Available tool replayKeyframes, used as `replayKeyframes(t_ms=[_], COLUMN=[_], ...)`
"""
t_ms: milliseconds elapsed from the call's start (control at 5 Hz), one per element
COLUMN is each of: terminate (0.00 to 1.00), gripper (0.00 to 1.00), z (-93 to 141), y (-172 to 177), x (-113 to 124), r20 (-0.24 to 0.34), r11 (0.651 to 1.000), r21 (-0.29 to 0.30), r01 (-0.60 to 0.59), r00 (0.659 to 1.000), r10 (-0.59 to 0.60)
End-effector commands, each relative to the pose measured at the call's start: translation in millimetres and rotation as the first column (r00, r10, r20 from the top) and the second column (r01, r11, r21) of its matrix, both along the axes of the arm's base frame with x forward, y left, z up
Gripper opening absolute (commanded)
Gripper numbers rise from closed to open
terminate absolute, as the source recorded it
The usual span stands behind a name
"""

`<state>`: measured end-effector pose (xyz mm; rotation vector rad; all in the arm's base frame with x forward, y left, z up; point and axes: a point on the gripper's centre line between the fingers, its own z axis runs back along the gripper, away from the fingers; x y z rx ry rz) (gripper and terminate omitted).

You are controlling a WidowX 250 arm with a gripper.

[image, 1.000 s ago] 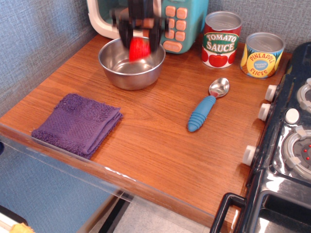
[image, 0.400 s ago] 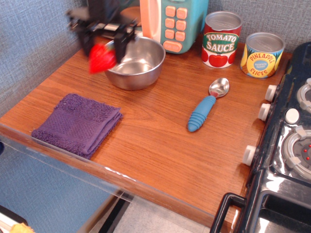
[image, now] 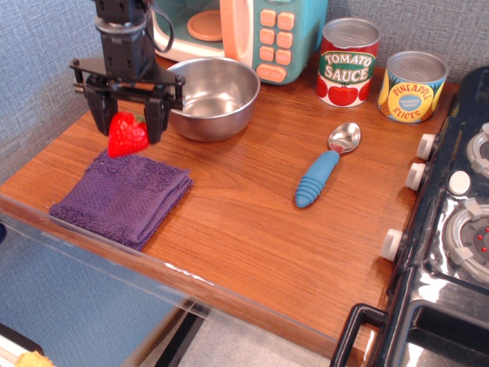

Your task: Take strawberry from pot and onto the towel

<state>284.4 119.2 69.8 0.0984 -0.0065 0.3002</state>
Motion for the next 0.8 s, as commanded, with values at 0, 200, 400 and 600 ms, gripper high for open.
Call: replayKeyframes(t_ms=[0,200,400,600], terminate=[0.00,0.00,0.00,0.00], gripper=[0.00,0.00,0.00,1.00], z=[1,6,3,-5], y=[-9,-6,0,7], x=[-12,-21,-23,-23], r20=[-0.020,-0.022,0.015,-0.025], r11=[0.999,0.999,1.000,0.999], r21=[0.018,0.034,-0.006,-0.018], r01=[0.041,0.032,-0.006,-0.048], r00=[0.999,0.999,1.000,0.999], r10=[-0.040,-0.031,0.006,0.047])
